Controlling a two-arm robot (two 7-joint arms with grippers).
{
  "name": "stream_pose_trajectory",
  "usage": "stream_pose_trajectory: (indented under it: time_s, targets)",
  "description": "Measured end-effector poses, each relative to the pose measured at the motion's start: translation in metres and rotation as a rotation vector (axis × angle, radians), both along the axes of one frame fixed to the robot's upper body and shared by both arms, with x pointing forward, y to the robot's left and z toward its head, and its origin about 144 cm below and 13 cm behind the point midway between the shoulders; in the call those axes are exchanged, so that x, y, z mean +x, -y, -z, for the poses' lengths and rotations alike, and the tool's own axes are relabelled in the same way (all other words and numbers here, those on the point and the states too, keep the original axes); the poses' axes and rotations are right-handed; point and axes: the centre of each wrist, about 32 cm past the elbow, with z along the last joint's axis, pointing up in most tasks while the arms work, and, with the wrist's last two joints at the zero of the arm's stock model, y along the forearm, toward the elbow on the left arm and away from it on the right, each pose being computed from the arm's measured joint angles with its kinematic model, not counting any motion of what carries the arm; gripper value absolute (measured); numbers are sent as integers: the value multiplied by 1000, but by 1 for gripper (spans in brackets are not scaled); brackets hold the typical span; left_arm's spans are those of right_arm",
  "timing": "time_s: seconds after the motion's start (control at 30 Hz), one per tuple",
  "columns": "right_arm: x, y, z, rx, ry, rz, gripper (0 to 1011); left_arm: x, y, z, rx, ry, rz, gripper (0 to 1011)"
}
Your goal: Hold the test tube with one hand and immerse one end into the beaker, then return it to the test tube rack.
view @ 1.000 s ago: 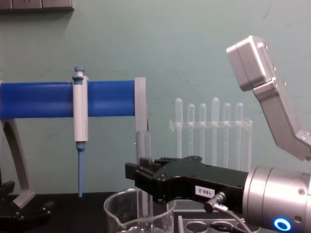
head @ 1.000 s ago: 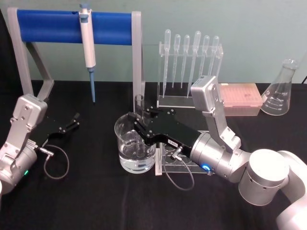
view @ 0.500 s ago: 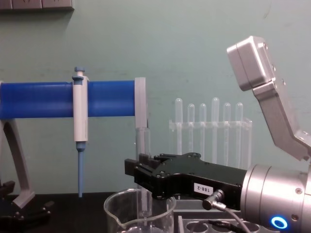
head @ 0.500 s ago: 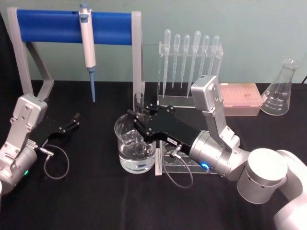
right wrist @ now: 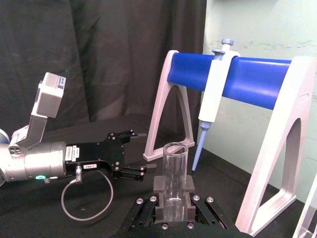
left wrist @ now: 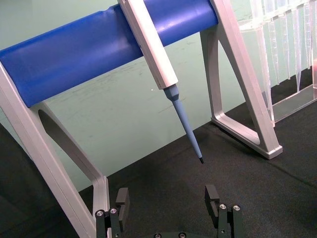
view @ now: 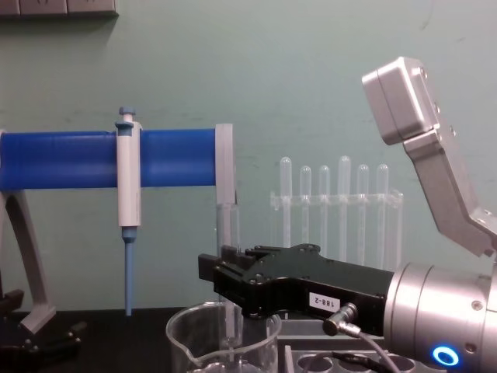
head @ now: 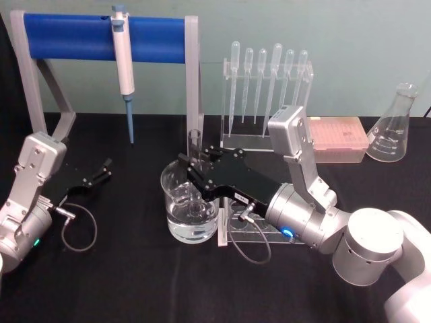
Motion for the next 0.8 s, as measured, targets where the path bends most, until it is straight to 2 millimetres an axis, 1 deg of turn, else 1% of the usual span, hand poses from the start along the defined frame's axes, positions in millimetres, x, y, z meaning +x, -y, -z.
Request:
stream_pose_trajectory:
  time_s: [0.8]
  targets:
    - [0,0,0,0,-1,0,224,0,0,0,0,0,0,1000]
